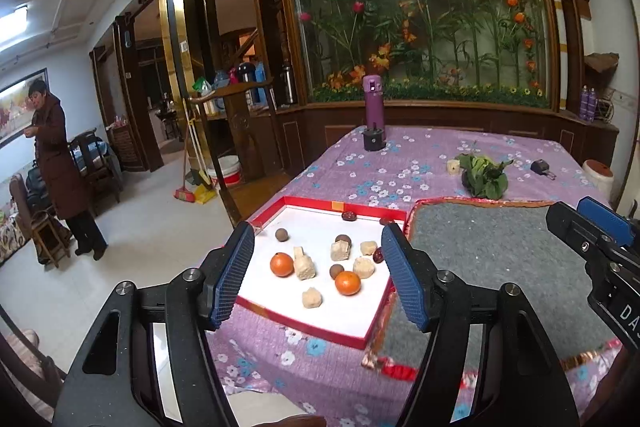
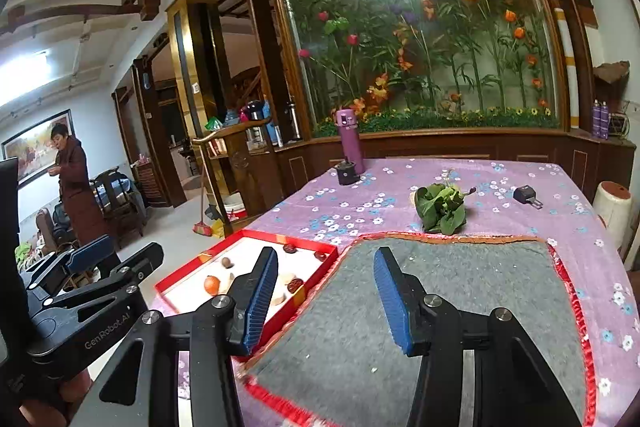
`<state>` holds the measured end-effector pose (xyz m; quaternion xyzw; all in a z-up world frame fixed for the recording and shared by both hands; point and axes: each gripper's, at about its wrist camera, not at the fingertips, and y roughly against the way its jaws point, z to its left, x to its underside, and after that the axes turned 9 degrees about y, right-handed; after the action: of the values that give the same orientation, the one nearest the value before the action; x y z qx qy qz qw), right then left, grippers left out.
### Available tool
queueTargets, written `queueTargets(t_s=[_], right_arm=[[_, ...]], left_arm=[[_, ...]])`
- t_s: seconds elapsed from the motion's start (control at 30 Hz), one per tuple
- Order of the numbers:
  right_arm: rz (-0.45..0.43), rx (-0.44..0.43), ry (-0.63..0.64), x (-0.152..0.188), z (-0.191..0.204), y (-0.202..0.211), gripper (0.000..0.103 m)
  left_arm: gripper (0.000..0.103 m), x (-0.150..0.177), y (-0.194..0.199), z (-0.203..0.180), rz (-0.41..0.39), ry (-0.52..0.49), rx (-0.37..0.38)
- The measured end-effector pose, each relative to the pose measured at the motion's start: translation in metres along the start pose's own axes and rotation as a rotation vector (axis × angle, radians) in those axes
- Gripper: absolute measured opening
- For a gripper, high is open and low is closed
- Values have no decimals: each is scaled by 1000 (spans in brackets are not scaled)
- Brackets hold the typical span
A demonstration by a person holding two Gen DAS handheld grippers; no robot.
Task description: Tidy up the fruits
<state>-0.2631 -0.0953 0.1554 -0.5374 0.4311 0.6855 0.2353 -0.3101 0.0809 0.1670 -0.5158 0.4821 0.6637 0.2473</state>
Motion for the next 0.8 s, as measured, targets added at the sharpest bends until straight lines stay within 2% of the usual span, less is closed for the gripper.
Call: queueTargets(t_s=[0.13, 0.17, 0.2, 0.23, 0.53, 0.63, 0.8], right_arm=[[-27, 31, 39, 3, 14, 26, 49], [-35, 35, 40, 4, 17, 32, 49], [-44, 33, 38, 6, 19, 38, 49], [-51, 33, 38, 7, 21, 42, 49], [-89, 56, 94, 13, 45, 57, 62], [-91, 60, 61, 16, 50, 56, 67], [-76, 66, -10, 21, 49, 50, 68]], left_arm=[[69, 3, 21, 10, -33, 23, 16], [72, 5, 27, 13, -42, 24, 24], [80, 6, 30, 14, -49, 24, 25], [82, 6, 32, 16, -56, 26, 25], [82, 14, 42, 22, -63, 42, 23], [82, 18, 45, 25, -72, 33, 13], [82, 19, 48, 31, -79, 50, 6]])
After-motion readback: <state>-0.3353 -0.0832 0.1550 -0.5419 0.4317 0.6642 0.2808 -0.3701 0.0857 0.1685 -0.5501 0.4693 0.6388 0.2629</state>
